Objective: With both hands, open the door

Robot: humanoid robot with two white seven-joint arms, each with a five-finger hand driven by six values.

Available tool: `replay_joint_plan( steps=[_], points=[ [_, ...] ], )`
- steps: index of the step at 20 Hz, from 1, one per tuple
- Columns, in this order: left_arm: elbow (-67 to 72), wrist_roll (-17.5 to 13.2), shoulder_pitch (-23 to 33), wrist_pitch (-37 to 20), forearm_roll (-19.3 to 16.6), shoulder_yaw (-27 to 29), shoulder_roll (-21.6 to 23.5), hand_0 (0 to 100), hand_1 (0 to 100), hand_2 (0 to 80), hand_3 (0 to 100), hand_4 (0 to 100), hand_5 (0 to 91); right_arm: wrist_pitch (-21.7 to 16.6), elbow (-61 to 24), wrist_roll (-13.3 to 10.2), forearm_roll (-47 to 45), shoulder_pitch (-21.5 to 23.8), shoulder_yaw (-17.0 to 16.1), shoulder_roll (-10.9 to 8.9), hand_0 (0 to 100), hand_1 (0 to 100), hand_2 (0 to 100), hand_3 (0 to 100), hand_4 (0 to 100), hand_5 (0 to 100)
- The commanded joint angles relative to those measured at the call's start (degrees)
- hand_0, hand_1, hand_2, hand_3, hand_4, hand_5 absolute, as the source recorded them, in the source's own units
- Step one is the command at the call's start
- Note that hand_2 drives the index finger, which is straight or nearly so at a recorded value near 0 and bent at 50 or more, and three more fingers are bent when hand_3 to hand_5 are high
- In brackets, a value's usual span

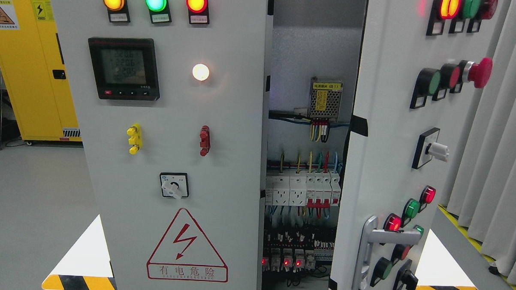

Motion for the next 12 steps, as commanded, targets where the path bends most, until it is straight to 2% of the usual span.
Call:
replay_joint_plan(
  steps=[1, 8, 12],
  points=[
    [0.0, 0.0, 0.2, 0.1, 0.2, 0.4, 0.1, 12, 56, 0.0, 0, 0, 0.0, 0.0, 0.0, -0.1, 0.0, -1.5, 0.0, -0.33, 0, 50, 4, 0, 0, 0],
    [-1.3, -0.1, 0.3, -0.4, 0.4, 1.0, 1.2, 12, 56, 0.0, 0, 0, 0.0, 0.0, 0.0, -0.1, 0.0, -1.5, 0.0, -0.24, 0, 50, 4, 0, 0, 0],
    [-15.4, -1.3, 3.1, -2.8, 2.6, 4.3, 5.3, 12, 56, 0.0, 0, 0, 0.0, 0.0, 0.0, -0.1, 0.0, -1.5, 0.0, -0.33, 0, 50, 4, 0, 0, 0]
  ],
)
